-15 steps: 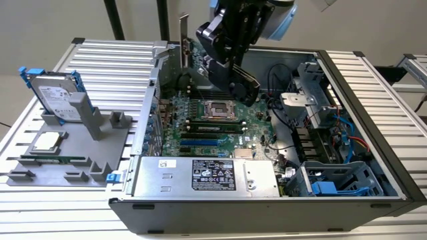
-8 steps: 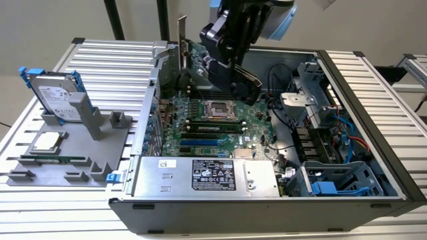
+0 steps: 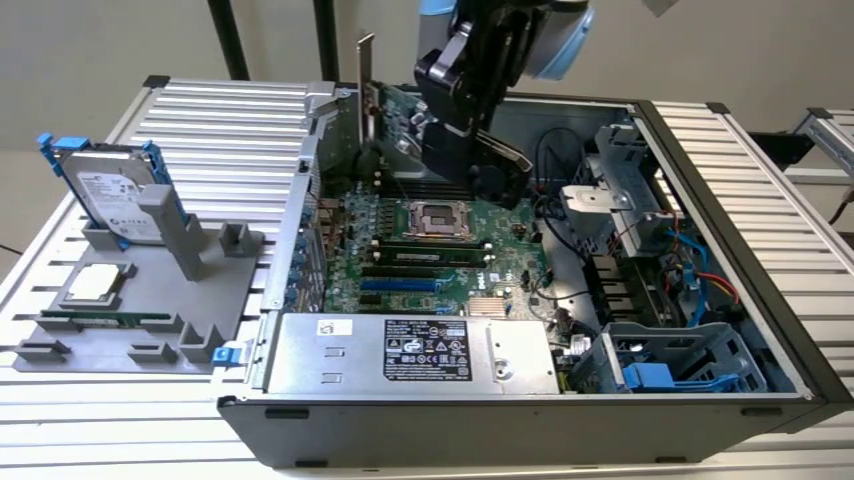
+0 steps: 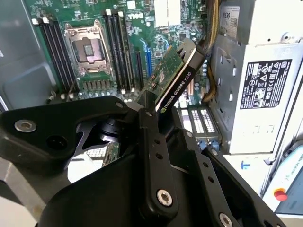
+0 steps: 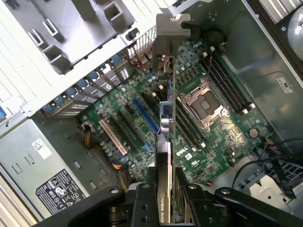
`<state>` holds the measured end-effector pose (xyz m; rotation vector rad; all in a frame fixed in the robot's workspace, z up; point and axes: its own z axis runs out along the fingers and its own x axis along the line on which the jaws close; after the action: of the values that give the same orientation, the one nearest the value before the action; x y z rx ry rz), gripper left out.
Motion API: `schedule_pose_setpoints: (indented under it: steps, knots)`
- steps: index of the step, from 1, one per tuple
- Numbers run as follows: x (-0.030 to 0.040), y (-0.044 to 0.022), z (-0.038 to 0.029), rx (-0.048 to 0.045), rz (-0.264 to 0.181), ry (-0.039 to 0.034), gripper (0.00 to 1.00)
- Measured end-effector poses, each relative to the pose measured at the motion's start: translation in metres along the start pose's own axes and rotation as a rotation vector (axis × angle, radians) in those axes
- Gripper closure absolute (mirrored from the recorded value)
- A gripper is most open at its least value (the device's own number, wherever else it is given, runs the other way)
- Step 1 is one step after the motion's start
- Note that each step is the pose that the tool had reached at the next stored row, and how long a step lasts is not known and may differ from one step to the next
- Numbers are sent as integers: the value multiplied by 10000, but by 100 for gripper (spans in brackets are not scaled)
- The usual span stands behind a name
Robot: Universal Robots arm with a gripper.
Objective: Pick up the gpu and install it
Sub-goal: 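Insert the gpu into the slot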
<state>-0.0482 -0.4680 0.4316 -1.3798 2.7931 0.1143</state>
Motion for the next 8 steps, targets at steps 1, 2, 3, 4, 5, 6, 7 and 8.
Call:
schedule_pose_setpoints:
  steps: [1, 2, 3, 4, 5, 6, 7, 8]
  knots:
    - [-5, -6, 0, -4, -76, 5, 100]
    - [-10, -13, 0, -8, -149, 8, 100]
    - [-15, -19, 0, -12, -223, 12, 100]
    - [-18, -24, 0, -16, -288, 16, 100]
    - [-23, -29, -1, -19, -357, 20, 100]
    - [-26, -34, -1, -23, -424, 24, 100]
    - [-30, -39, -1, -26, -487, 27, 100]
    - [-34, -45, -1, -30, -553, 31, 100]
